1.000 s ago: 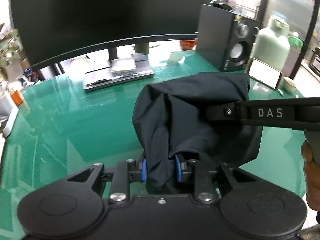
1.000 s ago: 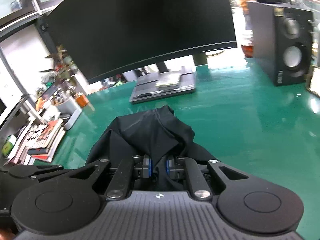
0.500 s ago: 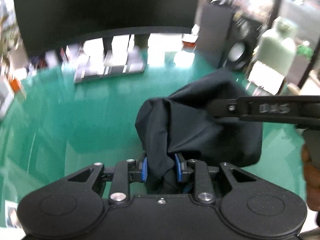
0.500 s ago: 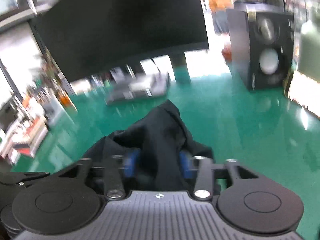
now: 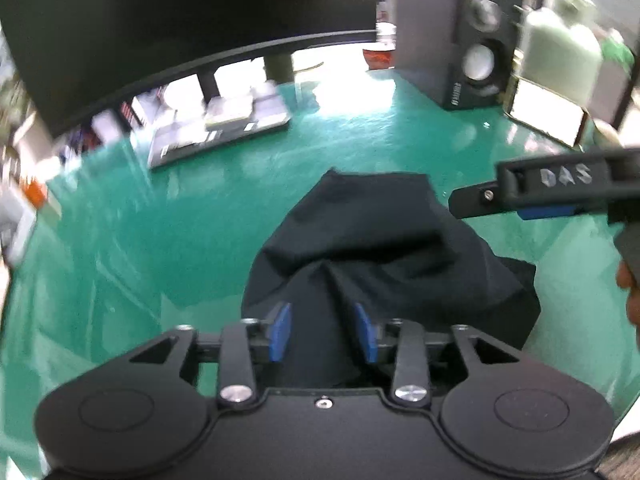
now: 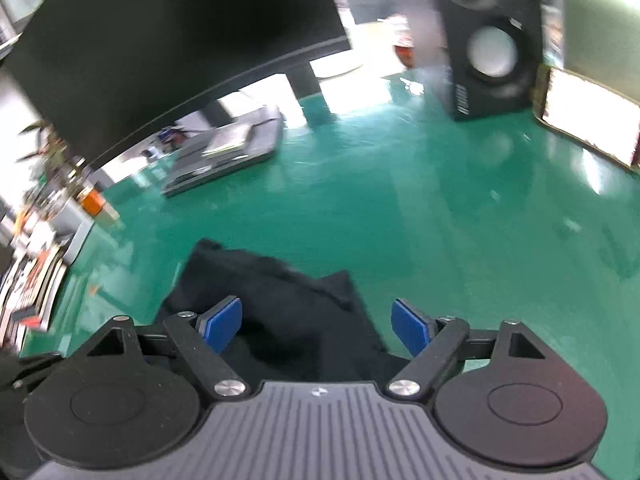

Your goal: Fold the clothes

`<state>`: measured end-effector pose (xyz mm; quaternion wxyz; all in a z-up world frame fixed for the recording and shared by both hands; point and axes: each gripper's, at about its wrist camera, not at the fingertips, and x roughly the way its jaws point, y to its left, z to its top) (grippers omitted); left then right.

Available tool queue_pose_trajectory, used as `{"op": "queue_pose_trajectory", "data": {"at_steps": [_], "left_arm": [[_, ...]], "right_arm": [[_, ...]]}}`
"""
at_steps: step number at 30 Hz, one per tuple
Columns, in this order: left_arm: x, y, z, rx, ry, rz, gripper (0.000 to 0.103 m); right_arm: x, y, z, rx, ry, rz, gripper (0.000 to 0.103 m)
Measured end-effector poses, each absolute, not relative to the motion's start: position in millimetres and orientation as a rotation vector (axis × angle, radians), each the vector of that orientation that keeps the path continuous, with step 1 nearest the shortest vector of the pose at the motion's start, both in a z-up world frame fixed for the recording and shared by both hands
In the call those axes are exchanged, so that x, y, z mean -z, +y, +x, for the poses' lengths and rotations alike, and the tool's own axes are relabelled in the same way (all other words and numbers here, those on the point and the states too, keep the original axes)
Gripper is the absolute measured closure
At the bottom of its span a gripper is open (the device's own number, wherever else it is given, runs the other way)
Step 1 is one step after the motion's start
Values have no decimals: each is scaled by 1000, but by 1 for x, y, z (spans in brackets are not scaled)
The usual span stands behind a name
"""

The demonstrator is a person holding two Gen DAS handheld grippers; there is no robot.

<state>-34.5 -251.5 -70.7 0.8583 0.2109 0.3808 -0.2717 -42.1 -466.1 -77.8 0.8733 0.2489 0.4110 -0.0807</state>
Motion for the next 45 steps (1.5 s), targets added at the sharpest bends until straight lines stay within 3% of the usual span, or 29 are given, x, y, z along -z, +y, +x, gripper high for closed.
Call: {"op": "queue_pose_trajectory", "data": {"at_steps": [1,4,8,10,13,15,17,23,28,30,32,34,37,40,45], "left_arm": [[72,-257,-34,587,781,471,29],[77,-274,-32,623,736,544,32],[94,-292,-22,634,783,603,78],[99,-292,-13,635,853,559,86],[97,-286,-5,626,873,498,91],[94,-281,-1,613,879,460,92],[92,-275,6,596,882,417,93],[68,-246,21,557,852,219,97],[42,-235,29,544,766,160,96],[45,-236,34,577,782,211,93],[52,-238,35,544,772,281,71],[60,-237,39,509,782,310,59],[75,-236,47,485,837,323,58],[92,-241,50,478,876,371,50],[109,-250,48,495,911,398,51]], "right_arm": [[80,-471,-44,186,861,535,22],[87,-484,-51,228,871,576,22],[97,-487,-61,240,884,584,22],[98,-484,-63,217,888,580,22],[97,-475,-64,175,883,532,34],[99,-467,-61,162,904,485,60],[104,-461,-58,151,939,460,68],[106,-465,-57,209,939,461,66],[112,-466,-54,200,963,476,61],[112,-468,-53,189,963,485,50],[111,-471,-54,176,957,502,36],[111,-471,-54,166,963,498,33],[114,-466,-52,144,991,483,28],[117,-461,-49,135,1019,464,25],[121,-451,-44,98,1060,431,19]]}}
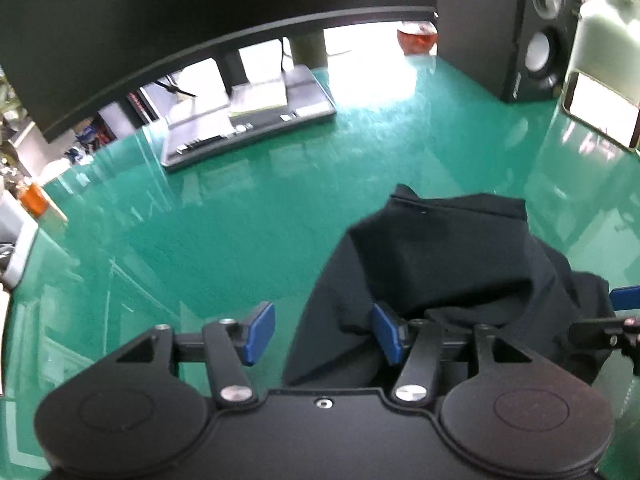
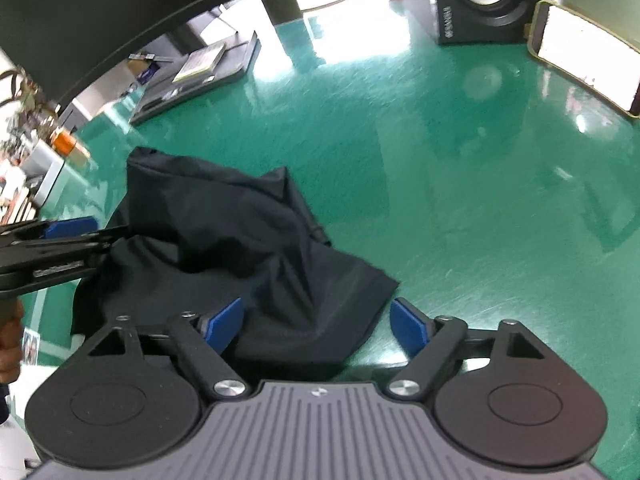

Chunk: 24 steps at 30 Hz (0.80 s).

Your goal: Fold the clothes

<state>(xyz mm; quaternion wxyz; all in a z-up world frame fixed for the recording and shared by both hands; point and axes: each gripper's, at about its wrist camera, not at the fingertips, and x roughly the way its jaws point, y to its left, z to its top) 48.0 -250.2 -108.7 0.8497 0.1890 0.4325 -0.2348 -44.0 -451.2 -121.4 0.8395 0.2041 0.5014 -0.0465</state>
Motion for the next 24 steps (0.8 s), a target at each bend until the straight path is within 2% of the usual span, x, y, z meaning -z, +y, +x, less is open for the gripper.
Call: {"op": "queue_pose_trajectory", "data": {"at_steps": [1,2,3,4,5,6,7,8,11,14,16,20,22,24], "left_arm": [[110,-252,47,506,923,389,58],[111,-252,47,511,927,384,69],[112,-253,46,522,935,375,75],[112,-253,44,527,937,375,87],[111,-253,42,532,938,375,92],[110,-254,39,536,935,375,94],[109,-252,37,542,934,358,94],[107,-251,35,548,933,341,94],[93,-241,35,546,906,256,94],[68,-227,36,531,836,169,99],[47,-217,36,532,780,125,99],[28,-216,32,542,713,149,98],[33,-218,30,549,732,165,97],[40,-220,26,549,756,180,91]], "right_arm": [[121,-447,-43,89,1064,411,19],[121,-443,-42,76,1070,384,19],[121,-439,-41,61,1071,365,19],[121,-436,-41,44,1069,351,21],[121,-433,-41,26,1067,343,32],[120,-431,-42,7,1064,340,41],[119,-429,-42,-12,1060,337,59],[118,-427,-42,-19,1059,335,69],[114,-435,-45,6,1025,364,84],[95,-454,-51,79,908,408,87],[80,-464,-55,126,833,408,91],[69,-473,-58,177,775,406,91],[74,-473,-57,193,799,417,87],[82,-473,-56,188,837,447,70]]}}
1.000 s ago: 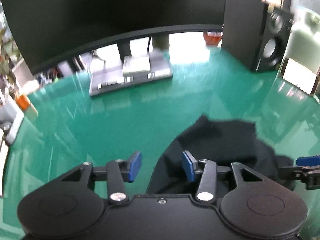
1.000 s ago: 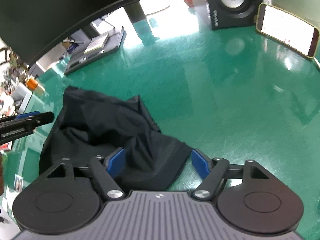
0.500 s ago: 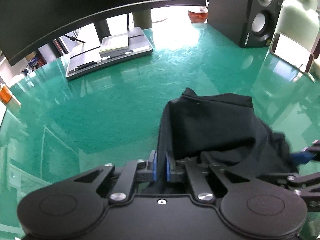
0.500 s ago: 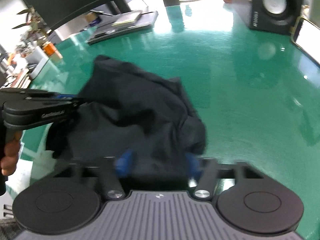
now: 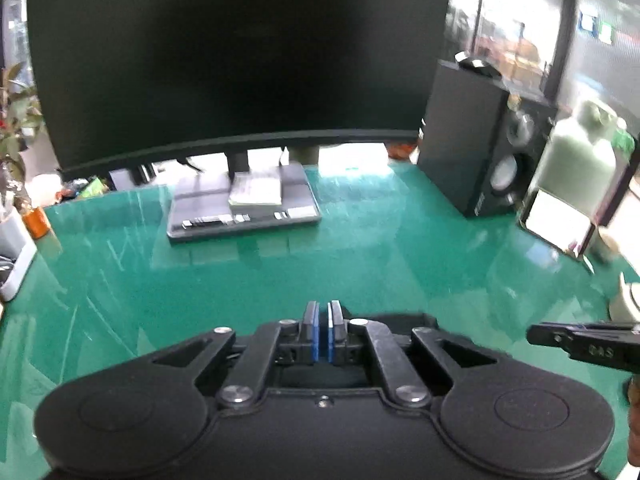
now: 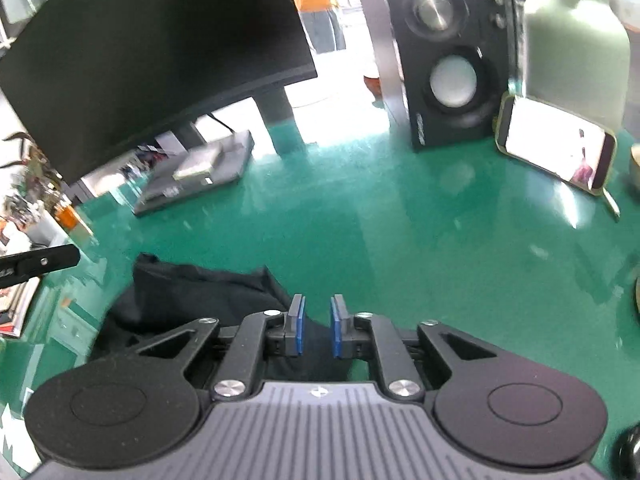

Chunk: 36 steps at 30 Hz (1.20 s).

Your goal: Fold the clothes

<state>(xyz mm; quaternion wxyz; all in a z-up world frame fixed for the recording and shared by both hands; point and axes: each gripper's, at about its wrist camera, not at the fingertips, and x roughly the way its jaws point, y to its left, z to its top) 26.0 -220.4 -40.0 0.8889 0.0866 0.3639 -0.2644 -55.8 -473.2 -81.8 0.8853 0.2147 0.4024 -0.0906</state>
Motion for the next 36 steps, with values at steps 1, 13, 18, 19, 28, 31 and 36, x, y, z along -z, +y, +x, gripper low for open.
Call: {"op": "queue_pose_trajectory", "data": {"at_steps": [1,13,18,19,28,31,36], "left_arm": [[46,-222,24,548,789,188,84],[70,-192,7,381,819,278,27],[87,-172,5,355,880,296,27],[91,-171,6,359,894,303,27],[113,-168,0,380,958,332,27],[112,-170,-2,386,951,332,26],[113,-176,-1,392,958,330,24]], "right_arm": [[87,-472,-56,167,857,477,67],[97,-463,-60,20,934,497,34],[98,-443,-70,-205,989,423,28],[97,-437,-72,-248,990,400,27],[94,-379,-74,-437,1023,101,20],[98,-364,-74,-428,1039,-4,20],[104,-367,-75,-403,1053,22,37]]}}
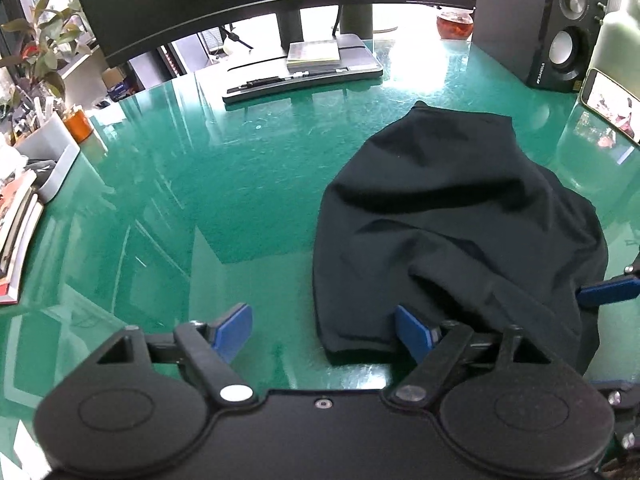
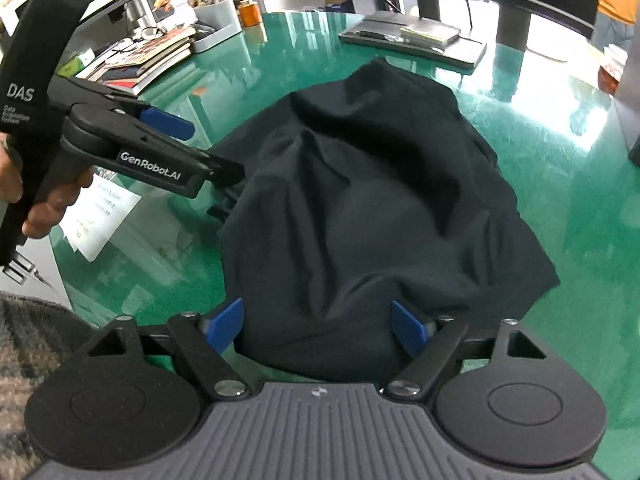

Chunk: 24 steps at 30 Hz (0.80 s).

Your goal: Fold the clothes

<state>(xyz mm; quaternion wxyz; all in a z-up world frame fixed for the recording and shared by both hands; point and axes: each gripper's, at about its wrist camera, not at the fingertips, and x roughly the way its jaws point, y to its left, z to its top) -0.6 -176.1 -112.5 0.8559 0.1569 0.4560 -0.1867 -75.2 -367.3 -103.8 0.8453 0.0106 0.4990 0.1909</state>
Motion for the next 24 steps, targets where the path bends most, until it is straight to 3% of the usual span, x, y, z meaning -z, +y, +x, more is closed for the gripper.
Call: {"op": "queue_pose_trajectory", "data": {"at_steps": [7,9,16,24], "left_arm": [[112,-184,-1,409,957,338,24],[111,-184,-1,409,957,339,24],[110,-182,-1,408,955,334,22],[102,-180,1,402,932,327,22]], "right_arm": [[112,-375,-76,-358,1048,55,67],[112,-377,-76,-350,1045,74,81],[114,-385,-73,-327,1041,126,83],[83,-416,-62,-246,905,280,97]]}}
